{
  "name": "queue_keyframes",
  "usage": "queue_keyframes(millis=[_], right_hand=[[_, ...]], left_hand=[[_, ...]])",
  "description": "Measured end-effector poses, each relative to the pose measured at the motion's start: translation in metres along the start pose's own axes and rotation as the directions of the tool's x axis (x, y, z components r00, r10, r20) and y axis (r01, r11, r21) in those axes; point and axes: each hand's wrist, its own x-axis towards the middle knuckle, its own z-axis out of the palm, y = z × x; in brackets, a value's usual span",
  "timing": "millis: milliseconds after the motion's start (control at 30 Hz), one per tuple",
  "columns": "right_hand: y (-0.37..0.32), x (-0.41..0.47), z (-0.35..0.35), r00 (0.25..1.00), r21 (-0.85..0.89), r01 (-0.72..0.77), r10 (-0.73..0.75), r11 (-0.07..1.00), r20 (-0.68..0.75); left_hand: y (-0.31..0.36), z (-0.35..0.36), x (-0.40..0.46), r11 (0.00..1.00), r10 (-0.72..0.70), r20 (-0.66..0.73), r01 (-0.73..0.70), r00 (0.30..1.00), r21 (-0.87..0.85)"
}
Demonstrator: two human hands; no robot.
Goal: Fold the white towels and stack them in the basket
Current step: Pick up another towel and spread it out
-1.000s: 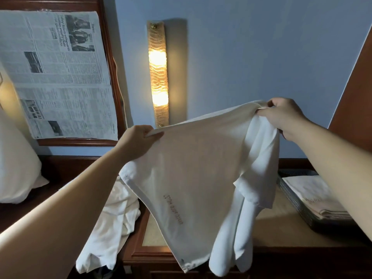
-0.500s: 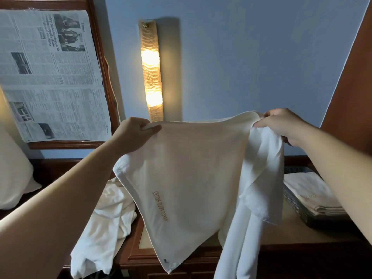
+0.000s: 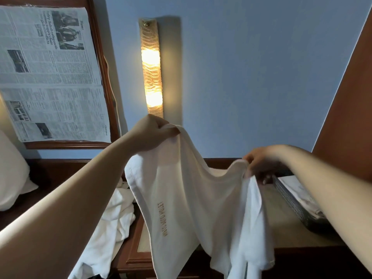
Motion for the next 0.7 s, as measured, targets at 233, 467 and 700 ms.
queue_keyframes(millis=[233,467,700], right_hand=[[-0.014,0.019,0.033,0.998,-0.219,0.057,-0.054,0.974,0.022],[-0.032,0.029,0.035,0.941,0.279,0.329,-0.289,0.902,-0.175],[-0.048,0.037,0.02,0.87,0.449,0.448,-0.262,0.773,-0.417]], left_hand=[[0.021,0.01,0.01,0.998,0.069,-0.004,-0.069,0.998,-0.008],[0.025,0.023,0.019,0.985,0.114,-0.011,-0.112,0.993,0.131],[0.016,0.029,0.025,0.996,-0.083,0.118,0.077,0.99,0.054]])
